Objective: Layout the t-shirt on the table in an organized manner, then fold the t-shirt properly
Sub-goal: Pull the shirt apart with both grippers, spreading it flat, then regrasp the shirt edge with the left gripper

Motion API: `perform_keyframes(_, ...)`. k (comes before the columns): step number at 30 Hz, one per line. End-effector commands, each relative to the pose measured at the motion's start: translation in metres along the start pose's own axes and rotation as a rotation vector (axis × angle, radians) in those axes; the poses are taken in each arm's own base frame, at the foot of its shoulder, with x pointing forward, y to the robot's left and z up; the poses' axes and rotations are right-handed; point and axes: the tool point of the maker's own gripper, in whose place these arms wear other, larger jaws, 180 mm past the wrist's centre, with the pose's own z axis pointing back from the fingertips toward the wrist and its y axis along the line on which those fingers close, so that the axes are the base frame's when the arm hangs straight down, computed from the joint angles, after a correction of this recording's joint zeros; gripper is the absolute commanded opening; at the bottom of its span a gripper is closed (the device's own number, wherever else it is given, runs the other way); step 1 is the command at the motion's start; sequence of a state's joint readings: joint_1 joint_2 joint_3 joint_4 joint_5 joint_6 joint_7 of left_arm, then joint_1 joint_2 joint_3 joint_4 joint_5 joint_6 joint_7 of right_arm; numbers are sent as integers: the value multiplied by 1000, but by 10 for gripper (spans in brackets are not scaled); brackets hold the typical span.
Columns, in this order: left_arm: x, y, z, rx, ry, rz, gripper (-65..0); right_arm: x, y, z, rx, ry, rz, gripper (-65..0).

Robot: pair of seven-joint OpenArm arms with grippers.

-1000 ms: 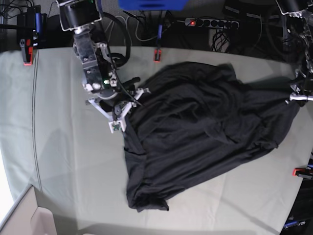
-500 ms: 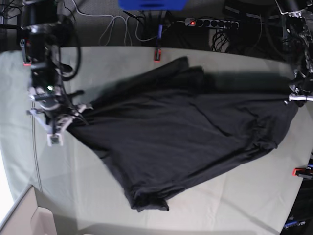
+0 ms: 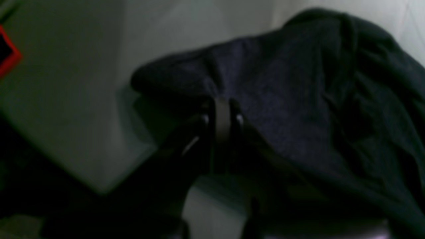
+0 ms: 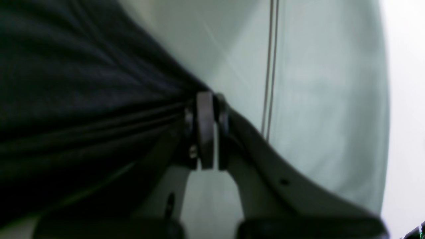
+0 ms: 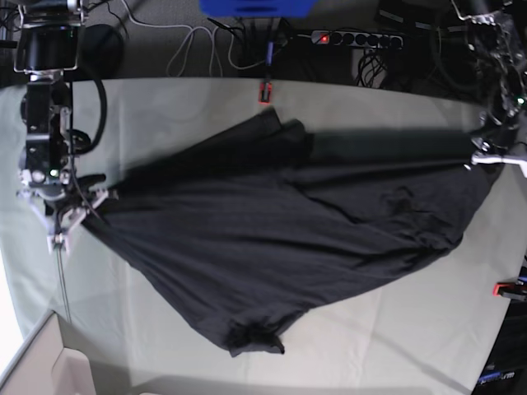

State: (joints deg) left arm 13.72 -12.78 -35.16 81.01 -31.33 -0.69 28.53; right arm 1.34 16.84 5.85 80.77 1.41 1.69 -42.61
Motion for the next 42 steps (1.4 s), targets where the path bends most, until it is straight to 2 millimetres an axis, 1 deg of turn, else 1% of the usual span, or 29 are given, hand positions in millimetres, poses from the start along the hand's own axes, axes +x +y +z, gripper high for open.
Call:
perform_keyframes(1, 21, 6, 5, 13, -62, -23, -647, 16, -18, 1, -55, -46, 0, -650)
perform_keyframes(2, 24, 3, 7, 6, -71, -26, -646, 11, -19, -2, -57, -31, 1, -650)
perform_keyframes(4, 19, -3, 9, -5, -70, -13, -645, 3, -19, -6, -56, -8, -3, -650)
perform_keyframes(6, 19, -12, 13, -25, -83, 2, -639, -1, -19, -7, -56, 8, -3, -598)
perform_keyframes(7, 22, -17, 15, -40, -93, 12, -624, -2, -19, -7, -56, 9, -3, -563)
perform_keyframes(8, 26, -22, 18, -56, -107, 19, -602, -3, -19, -7, -56, 10, -2, -529)
perform_keyframes(9, 27, -24, 22, -66, -111, 24, -570, -3, -19, -7, -56, 10, -1, -495)
perform_keyframes(10, 28, -26, 27, -77, -117, 26, -532, -3, -20, -7, -58, 10, -1, -458)
perform_keyframes(12, 37, -36, 39, -118, -145, 41, -442, -3, -20, -6, -58, 9, -1, -394)
perform_keyframes(14, 42, -43, 52, -151, -164, 43, -379, -6, -20, -6, -58, 14, 0, -357)
perform_keyframes(15, 45, -46, 58, -165, -173, 40, -367, -10, -20, -6, -58, 18, 3, -346)
perform_keyframes(16, 51, -49, 61, -176, -189, 36, -367, -9, -20, -5, -57, 12, 5, -338)
perform_keyframes(17, 54, -52, 63, -182, -201, 32, -367, -7, -19, -3, -56, 3, 3, -335)
perform_keyframes(18, 57, -53, 62, -179, -209, 28, -367, -9, -21, 1, -61, 1, -2, -336)
perform_keyframes(20, 67, -62, 52, -194, -226, 59, -367, -8, -17, 7, -53, -19, -9, -336)
perform_keyframes(22, 72, -69, 30, -200, -220, 110, -366, -5, -10, 13, -40, -40, -12, -336)
perform_keyframes(23, 67, -77, 19, -211, -199, 127, -366, -5, -8, 16, -36, -43, -8, -336)
perform_keyframes(25, 57, -102, -6, -247, -139, 131, -367, -9, -5, 19, -32, -42, -3, -336)
perform_keyframes(26, 52, -110, -16, -256, -114, 132, -367, -12, -2, 19, -25, -38, -5, -336)
perform_keyframes(28, 45, -127, -32, -271, -76, 113, -368, -13, 3, 20, -17, -35, -12, -336)
perform_keyframes(30, 40, -140, -44, -269, -55, 79, -368, -15, 3, 19, -17, -29, -15, -336)
perform_keyframes(32, 38, -148, -53, -251, -48, 42, -368, -17, 3, 19, -17, -24, -16, -336)
perform_keyframes(34, 34, -157, -57, -235, -47, 12, -368, -24, 4, 20, -16, -14, -13, -336)
perform_keyframes(37, 31, -161, -58, -211, -54, -47, -368, -27, 3, 20, -17, -9, -12, -336)
perform_keyframes(39, 31, -159, -59, -196, -57, -77, -368, -27, 3, 20, -16, -8, -12, -336)
perform_keyframes(42, 30, -166, -60, -194, -59, -89, -368, -29, 3, 20, -16, -5, -12, -336)
